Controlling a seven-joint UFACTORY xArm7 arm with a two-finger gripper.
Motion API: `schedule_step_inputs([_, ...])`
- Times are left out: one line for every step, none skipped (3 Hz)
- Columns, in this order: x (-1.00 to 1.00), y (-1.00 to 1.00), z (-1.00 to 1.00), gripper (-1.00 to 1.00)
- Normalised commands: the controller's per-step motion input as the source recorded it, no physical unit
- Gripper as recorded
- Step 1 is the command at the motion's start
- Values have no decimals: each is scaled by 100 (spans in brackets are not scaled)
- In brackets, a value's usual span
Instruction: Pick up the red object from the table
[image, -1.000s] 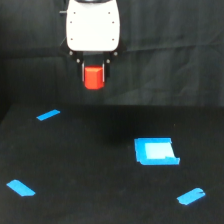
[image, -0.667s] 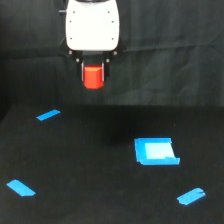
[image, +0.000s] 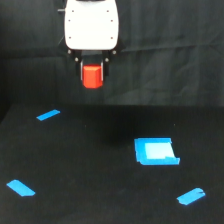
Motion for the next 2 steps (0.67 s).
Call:
schedule_step_inputs([-3,-5,9,-99])
schedule_step_inputs([-1,-6,7,-99])
